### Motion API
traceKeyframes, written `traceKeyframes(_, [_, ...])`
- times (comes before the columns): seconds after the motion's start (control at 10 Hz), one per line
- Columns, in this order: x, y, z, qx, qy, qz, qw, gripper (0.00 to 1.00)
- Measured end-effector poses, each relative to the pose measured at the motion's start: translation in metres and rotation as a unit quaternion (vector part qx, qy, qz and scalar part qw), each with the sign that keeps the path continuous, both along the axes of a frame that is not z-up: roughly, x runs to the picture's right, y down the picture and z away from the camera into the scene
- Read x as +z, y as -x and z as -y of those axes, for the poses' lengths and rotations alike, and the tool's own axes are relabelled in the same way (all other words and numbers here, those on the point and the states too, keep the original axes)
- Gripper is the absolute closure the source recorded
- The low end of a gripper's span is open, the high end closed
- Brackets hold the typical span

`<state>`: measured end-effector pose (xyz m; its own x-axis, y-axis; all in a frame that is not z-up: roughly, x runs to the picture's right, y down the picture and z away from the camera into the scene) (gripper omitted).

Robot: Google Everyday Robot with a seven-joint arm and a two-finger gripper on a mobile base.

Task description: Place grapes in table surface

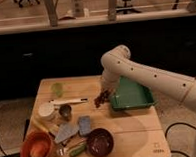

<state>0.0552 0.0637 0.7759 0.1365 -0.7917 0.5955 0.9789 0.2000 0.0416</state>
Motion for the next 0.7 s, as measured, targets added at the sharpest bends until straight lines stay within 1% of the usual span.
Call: traceKeyframes(0.7, [0.0097,0.0076,0.0007,-0.014,0.007,0.010,0.9998,0.96])
